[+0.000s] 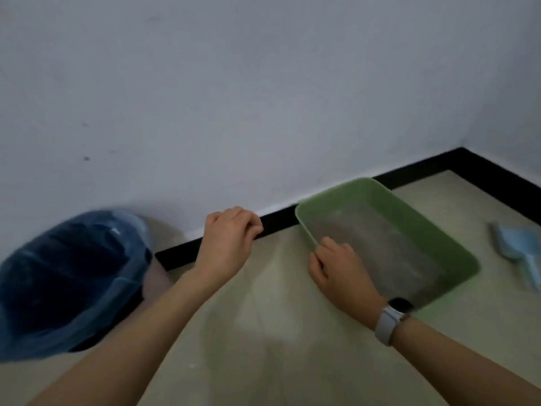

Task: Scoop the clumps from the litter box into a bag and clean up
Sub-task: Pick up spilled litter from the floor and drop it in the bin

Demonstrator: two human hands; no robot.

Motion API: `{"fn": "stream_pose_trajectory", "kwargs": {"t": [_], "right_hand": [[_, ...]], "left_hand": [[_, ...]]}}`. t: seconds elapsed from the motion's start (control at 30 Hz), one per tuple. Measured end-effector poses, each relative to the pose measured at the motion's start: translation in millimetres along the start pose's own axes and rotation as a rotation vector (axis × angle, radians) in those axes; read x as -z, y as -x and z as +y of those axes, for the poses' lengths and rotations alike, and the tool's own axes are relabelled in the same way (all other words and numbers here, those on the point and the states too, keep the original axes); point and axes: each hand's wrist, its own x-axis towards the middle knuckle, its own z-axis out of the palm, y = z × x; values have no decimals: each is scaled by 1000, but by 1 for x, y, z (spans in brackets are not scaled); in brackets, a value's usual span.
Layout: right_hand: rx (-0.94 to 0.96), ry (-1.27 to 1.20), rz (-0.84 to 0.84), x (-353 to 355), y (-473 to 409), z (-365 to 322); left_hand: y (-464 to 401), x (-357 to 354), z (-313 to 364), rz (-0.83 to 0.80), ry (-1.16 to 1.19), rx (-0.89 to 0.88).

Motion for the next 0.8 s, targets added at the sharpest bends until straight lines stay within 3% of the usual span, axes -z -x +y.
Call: {"fn": "stream_pose_trajectory", "kwargs": {"t": [0.2, 0.3, 0.4, 0.43, 0.53, 0.6, 0.67, 0.73, 0.8], "right_hand": [[226, -119, 61, -68, -80, -133], [354, -106, 72, -101, -103, -193], [365, -64, 54, -132, -118, -230], [355, -9, 0, -142, -120, -238], [309, 66, -369, -159, -121, -248], [270, 98, -491, -161, -118, -244], [229, 49, -489, -155, -117, -237], [203, -21, -430, -146, -114, -226], [215, -61, -247, -139, -105, -210]], "left_hand": [[54, 88, -112, 149, -154, 369], [80, 104, -148, 190, -170, 514], [99, 109, -173, 216, -164, 630], [103, 109, -180, 202, -178, 670], [112, 110, -195, 92, -241, 775], [116, 108, -197, 58, -223, 801], [117, 104, -192, 94, -204, 764], [118, 95, -180, 136, -211, 693], [118, 79, -163, 205, -199, 561]]}}
